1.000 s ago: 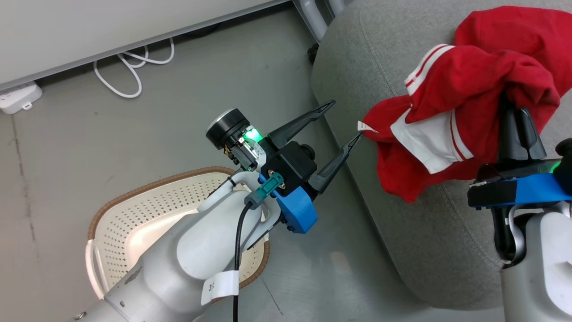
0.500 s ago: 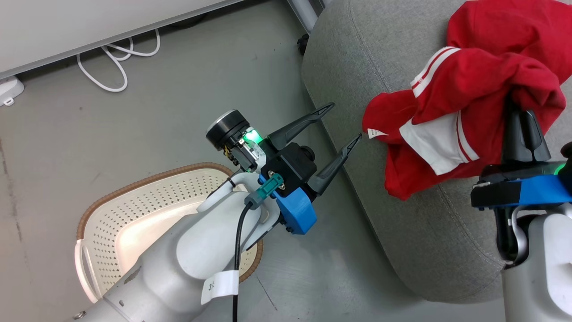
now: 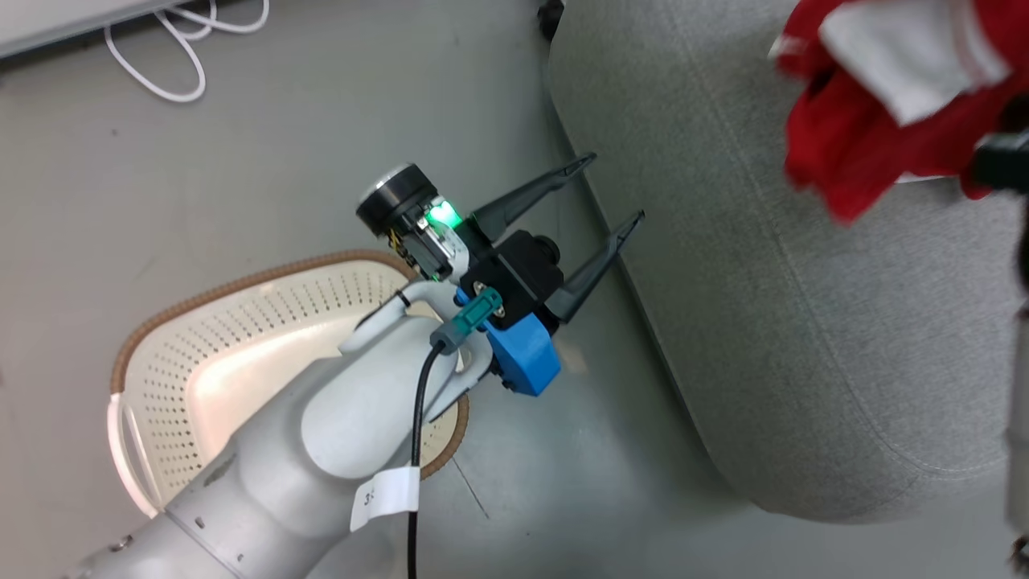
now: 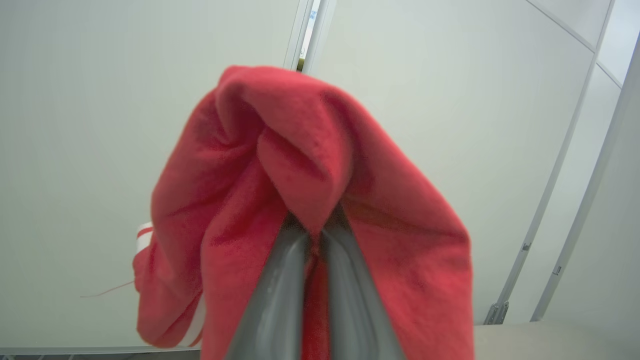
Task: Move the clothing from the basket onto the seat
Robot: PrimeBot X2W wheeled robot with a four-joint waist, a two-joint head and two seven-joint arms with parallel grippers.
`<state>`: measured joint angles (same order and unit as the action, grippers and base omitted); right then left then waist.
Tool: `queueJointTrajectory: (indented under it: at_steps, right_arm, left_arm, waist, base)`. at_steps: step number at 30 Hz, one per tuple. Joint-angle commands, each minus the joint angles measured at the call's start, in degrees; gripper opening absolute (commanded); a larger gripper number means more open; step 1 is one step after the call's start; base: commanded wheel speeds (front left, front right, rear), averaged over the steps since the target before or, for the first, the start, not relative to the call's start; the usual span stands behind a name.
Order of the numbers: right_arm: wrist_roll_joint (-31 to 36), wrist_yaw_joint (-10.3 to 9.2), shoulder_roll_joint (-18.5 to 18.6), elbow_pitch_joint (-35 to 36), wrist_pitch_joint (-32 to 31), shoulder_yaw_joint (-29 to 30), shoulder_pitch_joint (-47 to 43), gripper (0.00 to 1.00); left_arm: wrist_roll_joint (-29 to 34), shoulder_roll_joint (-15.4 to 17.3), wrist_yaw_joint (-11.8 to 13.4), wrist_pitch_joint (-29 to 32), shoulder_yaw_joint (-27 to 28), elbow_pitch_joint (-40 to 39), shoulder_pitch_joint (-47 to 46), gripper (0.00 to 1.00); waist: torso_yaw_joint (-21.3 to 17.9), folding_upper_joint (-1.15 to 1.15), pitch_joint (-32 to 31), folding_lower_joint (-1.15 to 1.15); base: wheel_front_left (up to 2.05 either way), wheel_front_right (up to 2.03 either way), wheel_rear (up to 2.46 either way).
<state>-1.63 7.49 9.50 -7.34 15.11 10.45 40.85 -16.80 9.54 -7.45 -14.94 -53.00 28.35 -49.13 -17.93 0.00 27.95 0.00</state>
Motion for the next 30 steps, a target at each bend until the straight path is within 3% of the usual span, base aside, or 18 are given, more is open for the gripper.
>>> queueJointTrajectory:
  at_steps: [1, 6, 10, 14, 18, 22, 30]
  right_arm:
    - [0.1, 0.01, 0.9, 0.4, 0.1, 0.5, 2.0, 0.00]
    - [0.0, 0.01, 6.2, 0.8, 0.1, 5.9, 10.7, 0.00]
    - [-0.3, 0.01, 13.0, -0.1, 0.1, 10.2, 15.6, 0.00]
    - [-1.3, 0.01, 19.8, -2.8, 0.1, 13.6, 18.5, 0.00]
    - [-2.0, 0.01, 23.6, -7.7, 0.0, 16.0, 19.2, 0.00]
    - [-0.9, 0.01, 24.7, -12.2, 0.1, 16.6, 18.1, 0.00]
    - [1.7, 0.01, 20.6, -18.8, 0.1, 18.6, 14.6, 0.00]
  left_arm:
    - [0.2, 0.7, 0.0, 0.1, -0.1, -0.1, -1.4, 1.00]
    - [0.8, 1.4, 0.0, 0.5, -0.7, -0.6, -3.3, 1.00]
    - [1.3, 2.0, 0.0, 1.0, -1.2, -1.4, -5.2, 1.00]
    - [1.5, 2.9, 0.0, 1.3, -1.1, -2.1, -6.8, 1.00]
    - [1.8, 3.9, 0.1, 1.6, -0.9, -2.9, -8.0, 1.00]
    - [1.9, 4.6, 0.5, 2.1, -1.0, -3.9, -8.6, 1.00]
    - [1.9, 5.8, 1.0, 3.1, -1.4, -5.5, -8.7, 1.00]
  waist:
    - [0.1, 0.00, 2.1, 0.00]
    - [0.9, 0.00, 6.3, 0.00]
    - [2.1, 0.00, 10.0, 0.00]
    - [2.7, 0.00, 12.7, 0.00]
    - [2.9, 0.00, 15.0, 0.00]
    - [3.0, 0.00, 16.7, 0.00]
    - [2.9, 0.00, 18.8, 0.00]
  base:
    - [0.00, 0.00, 0.00]
    - [0.00, 0.00, 0.00]
    - [0.00, 0.00, 0.00]
    - [0.00, 0.00, 0.00]
    - [0.00, 0.00, 0.00]
    - [0.00, 0.00, 0.00]
    - [0.00, 0.00, 0.00]
